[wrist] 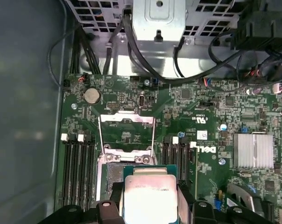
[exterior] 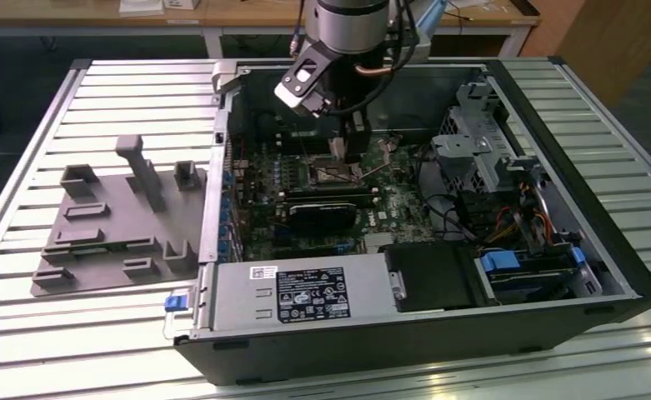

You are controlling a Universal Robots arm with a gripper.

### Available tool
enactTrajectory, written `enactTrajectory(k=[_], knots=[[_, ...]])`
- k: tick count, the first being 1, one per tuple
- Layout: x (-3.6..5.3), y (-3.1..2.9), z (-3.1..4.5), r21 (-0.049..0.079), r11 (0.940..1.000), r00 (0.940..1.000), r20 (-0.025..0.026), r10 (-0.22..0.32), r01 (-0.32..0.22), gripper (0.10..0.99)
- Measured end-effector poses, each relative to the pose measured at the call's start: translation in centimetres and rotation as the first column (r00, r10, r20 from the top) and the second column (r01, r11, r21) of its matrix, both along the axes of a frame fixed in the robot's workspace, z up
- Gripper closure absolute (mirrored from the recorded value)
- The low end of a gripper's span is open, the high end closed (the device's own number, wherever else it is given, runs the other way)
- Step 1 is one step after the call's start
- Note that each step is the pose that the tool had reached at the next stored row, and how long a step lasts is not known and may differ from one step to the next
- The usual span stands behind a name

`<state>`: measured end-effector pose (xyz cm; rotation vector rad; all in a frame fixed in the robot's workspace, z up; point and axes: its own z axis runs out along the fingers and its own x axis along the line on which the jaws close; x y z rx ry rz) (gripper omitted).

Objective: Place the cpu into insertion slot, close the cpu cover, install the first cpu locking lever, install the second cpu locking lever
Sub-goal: 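Place the cpu into insertion slot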

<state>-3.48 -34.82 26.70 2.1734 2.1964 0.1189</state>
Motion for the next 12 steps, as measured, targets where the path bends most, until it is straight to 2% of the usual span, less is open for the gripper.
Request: enactTrajectory(k=[5, 12], knots=[[-0.13, 0.27, -0.70, -0.001, 1.0000, 1.0000, 0.0000, -0.002, 0.002, 0.545], [-0.25, 0.49, -1.69, -0.011, 0.9999, 1.0000, 0.0001, -0.004, 0.004, 0.545]])
